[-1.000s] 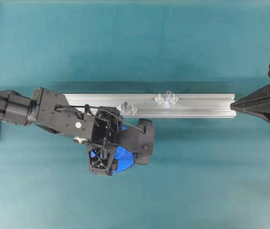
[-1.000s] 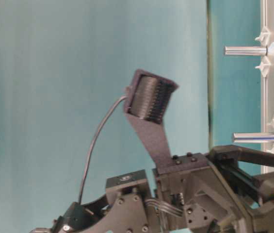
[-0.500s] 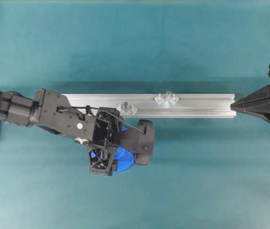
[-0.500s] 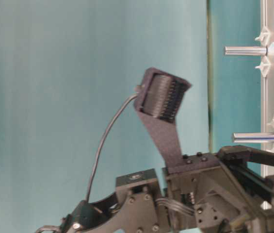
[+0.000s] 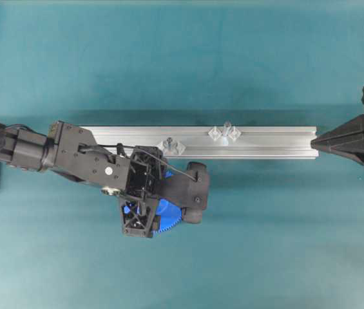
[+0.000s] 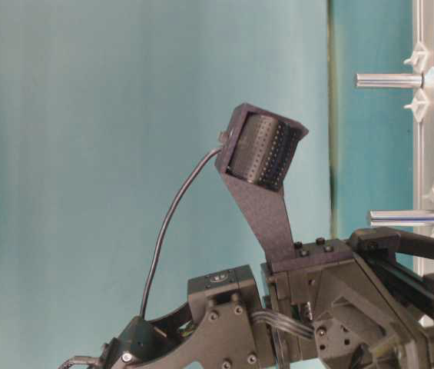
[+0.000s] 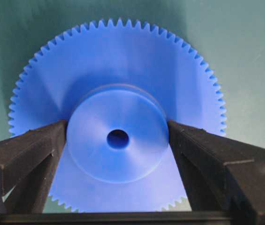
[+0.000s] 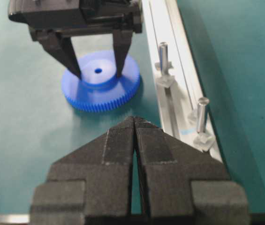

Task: Find the location of the shaft and insert the large gear.
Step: 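Close the left gripper on the blue gear's hub, then lift the blue gear and carry it toward the right shaft on the rail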

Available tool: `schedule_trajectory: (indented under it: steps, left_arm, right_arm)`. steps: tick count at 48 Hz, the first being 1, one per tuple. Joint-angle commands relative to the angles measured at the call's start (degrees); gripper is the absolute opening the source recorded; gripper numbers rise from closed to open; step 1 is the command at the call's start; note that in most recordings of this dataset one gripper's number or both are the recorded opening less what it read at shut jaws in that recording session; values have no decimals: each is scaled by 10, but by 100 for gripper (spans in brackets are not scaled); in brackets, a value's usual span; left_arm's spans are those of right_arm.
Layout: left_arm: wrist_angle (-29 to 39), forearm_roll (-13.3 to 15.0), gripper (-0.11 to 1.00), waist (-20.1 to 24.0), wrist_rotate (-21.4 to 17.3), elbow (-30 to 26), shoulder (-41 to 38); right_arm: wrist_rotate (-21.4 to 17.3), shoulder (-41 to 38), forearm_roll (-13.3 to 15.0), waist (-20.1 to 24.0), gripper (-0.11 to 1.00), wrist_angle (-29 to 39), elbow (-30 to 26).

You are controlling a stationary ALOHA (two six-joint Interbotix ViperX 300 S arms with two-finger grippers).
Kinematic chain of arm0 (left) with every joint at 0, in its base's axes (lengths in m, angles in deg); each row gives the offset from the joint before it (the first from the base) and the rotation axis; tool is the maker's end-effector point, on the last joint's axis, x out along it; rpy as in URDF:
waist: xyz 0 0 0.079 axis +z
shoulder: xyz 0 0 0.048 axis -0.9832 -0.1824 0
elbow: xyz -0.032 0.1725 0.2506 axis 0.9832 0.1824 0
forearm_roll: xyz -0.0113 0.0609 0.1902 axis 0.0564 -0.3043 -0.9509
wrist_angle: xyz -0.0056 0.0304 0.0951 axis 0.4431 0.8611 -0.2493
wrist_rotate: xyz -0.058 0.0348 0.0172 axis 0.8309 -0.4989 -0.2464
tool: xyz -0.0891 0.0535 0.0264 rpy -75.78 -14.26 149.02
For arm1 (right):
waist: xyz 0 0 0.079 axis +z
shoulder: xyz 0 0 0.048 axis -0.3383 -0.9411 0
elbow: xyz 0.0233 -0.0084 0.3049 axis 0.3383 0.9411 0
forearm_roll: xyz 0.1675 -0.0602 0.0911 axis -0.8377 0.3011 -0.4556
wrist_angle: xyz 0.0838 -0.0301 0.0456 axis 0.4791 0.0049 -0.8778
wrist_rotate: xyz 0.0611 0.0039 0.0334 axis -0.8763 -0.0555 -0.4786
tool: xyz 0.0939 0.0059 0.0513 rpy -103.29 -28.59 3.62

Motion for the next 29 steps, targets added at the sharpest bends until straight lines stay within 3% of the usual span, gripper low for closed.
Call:
schedule_trajectory:
  steps: [1, 6, 12, 29]
  left_arm:
    - [4, -2, 91, -1, 3, -1, 3]
    - [14, -2, 86, -1, 12, 0, 3]
    - [22, -2, 71, -3, 17, -1, 5]
    - [24, -2, 71, -6, 14, -3, 8]
  right_arm:
    - [-5, -4, -2, -1, 1, -4, -5]
    - [-5, -3, -2, -1, 1, -4, -5]
    - [-5, -3, -2, -1, 1, -4, -5]
    - [-5, -3, -2, -1, 1, -4, -5]
